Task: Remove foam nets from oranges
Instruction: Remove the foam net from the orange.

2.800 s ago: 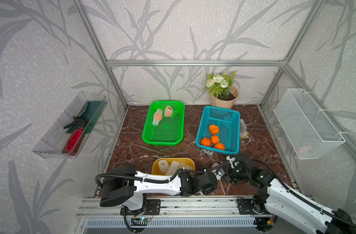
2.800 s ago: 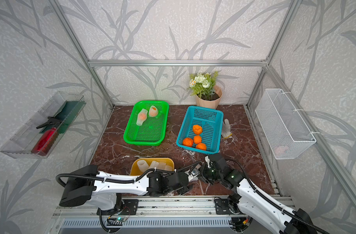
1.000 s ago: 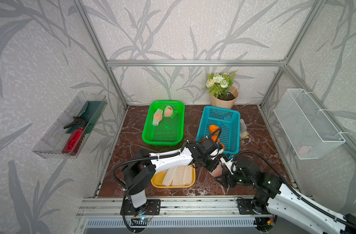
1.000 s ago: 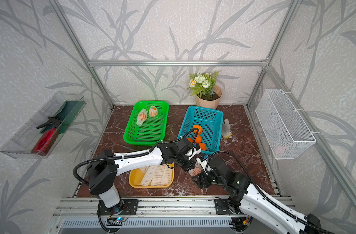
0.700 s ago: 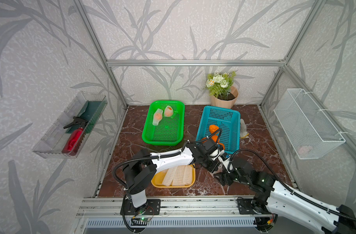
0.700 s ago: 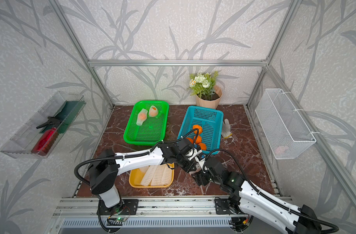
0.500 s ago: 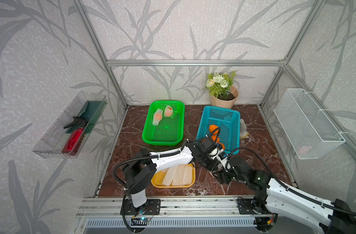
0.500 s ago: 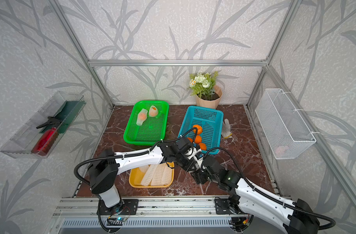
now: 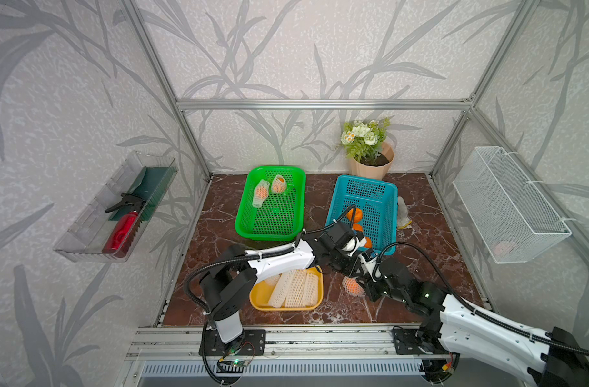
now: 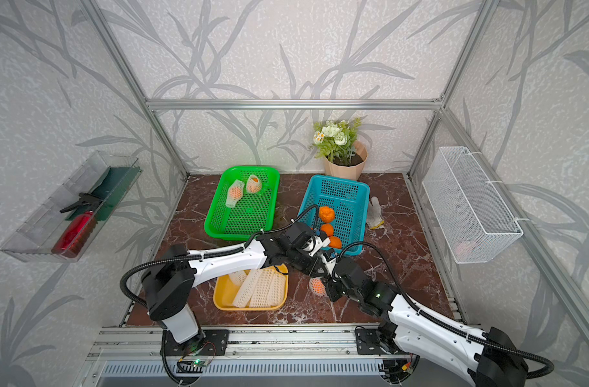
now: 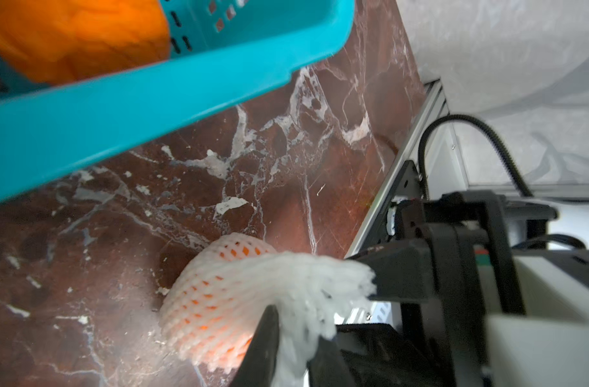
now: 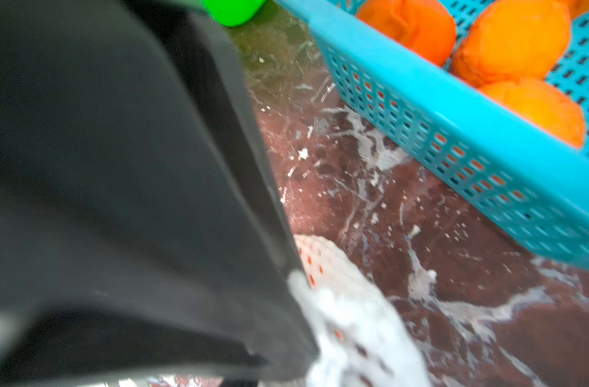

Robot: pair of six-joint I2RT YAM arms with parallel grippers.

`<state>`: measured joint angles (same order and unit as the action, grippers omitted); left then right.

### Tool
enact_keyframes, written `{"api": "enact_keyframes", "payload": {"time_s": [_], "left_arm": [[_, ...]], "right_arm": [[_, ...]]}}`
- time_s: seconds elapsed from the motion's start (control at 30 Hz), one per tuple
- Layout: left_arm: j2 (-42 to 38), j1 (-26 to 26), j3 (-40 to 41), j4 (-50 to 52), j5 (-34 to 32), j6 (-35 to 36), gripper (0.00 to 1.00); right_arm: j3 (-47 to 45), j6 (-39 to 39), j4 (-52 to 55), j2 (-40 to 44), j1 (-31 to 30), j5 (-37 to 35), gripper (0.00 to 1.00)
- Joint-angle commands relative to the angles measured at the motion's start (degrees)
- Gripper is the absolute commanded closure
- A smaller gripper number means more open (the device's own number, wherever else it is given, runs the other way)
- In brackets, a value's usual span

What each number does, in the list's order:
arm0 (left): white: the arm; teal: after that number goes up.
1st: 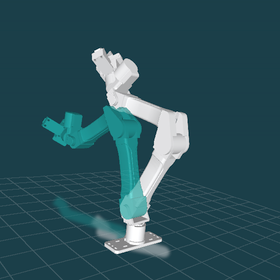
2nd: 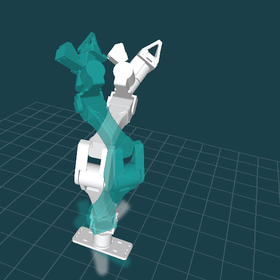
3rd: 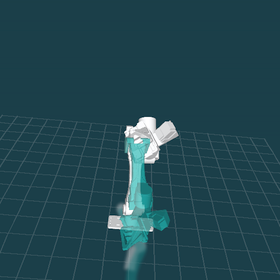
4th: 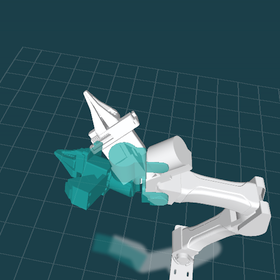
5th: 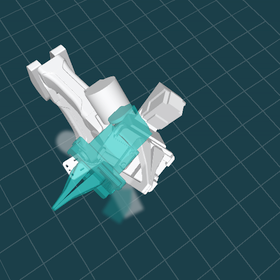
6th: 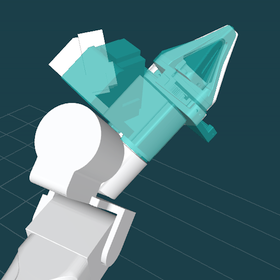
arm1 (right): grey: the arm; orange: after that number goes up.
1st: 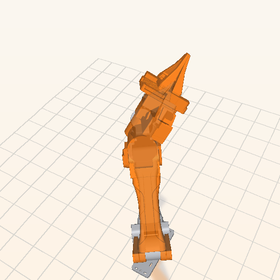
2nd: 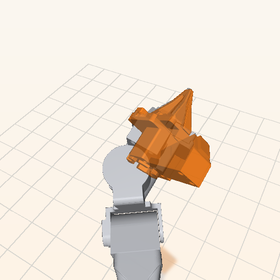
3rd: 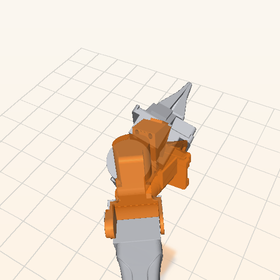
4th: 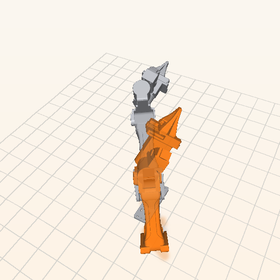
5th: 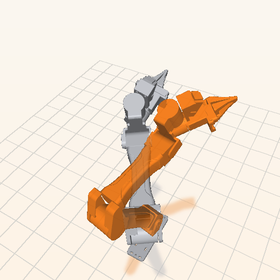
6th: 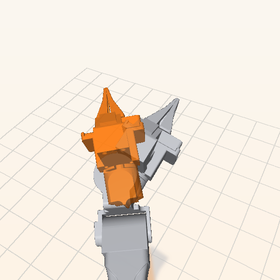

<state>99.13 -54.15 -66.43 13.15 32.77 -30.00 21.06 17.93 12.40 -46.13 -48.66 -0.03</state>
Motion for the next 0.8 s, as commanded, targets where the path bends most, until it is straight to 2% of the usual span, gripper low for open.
{"api": "enact_keyframes", "payload": {"time_s": [0.0,0.07,0.17,0.47,0.63,0.77], "left_arm": [[-4.8,1.2,3.0,-10.6,2.6,-6.3,0.59],[-7.3,2.0,4.3,-12.2,0.5,-6.9,0.5],[-11.6,2.3,6.2,-12.1,-4.3,-5.6,0.43],[-26.6,2.4,15.9,-12.7,-19.9,-3.3,0.37],[-33.2,2.4,18.5,-9.1,-23.1,-0.5,0.37],[-37.9,2.3,20.9,-7.9,-22.3,2.3,0.37]], "right_arm": [[-0.5,0.1,-1.3,1.5,-0.2,-0.7,0.79],[-0.2,1.1,-0.3,2.2,-0.2,-1.5,0.81],[0.4,2.6,0.5,3.5,-0.1,-2.1,0.82],[5.7,6.4,3.9,3.7,2.5,-1.3,0.87],[10.2,7.8,4.9,2.9,4.0,1.6,0.87],[15.0,8.9,5.6,1.9,4.5,6.7,0.84]]}}
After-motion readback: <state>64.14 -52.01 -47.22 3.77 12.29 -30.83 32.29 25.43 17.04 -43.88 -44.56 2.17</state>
